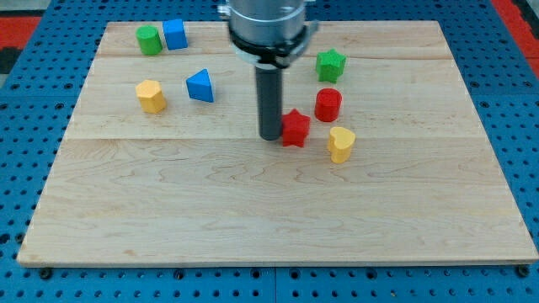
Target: Place the yellow heart right to the green star
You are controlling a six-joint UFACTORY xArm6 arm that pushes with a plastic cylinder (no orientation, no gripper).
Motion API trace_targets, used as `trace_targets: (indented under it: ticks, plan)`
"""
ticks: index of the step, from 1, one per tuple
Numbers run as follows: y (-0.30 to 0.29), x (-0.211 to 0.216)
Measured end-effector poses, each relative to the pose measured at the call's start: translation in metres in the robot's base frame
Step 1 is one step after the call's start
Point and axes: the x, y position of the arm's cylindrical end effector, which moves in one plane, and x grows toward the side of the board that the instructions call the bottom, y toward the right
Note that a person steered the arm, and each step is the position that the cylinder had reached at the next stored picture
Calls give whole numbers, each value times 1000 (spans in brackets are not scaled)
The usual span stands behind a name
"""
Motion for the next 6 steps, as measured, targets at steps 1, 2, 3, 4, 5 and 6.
trace_targets:
  ticks: [1, 2, 3, 4, 5, 6]
  plan:
    - [13, 0]
    - [3, -6]
    - [39, -6]
    - [54, -5]
    - [74, 29]
    - [93, 52]
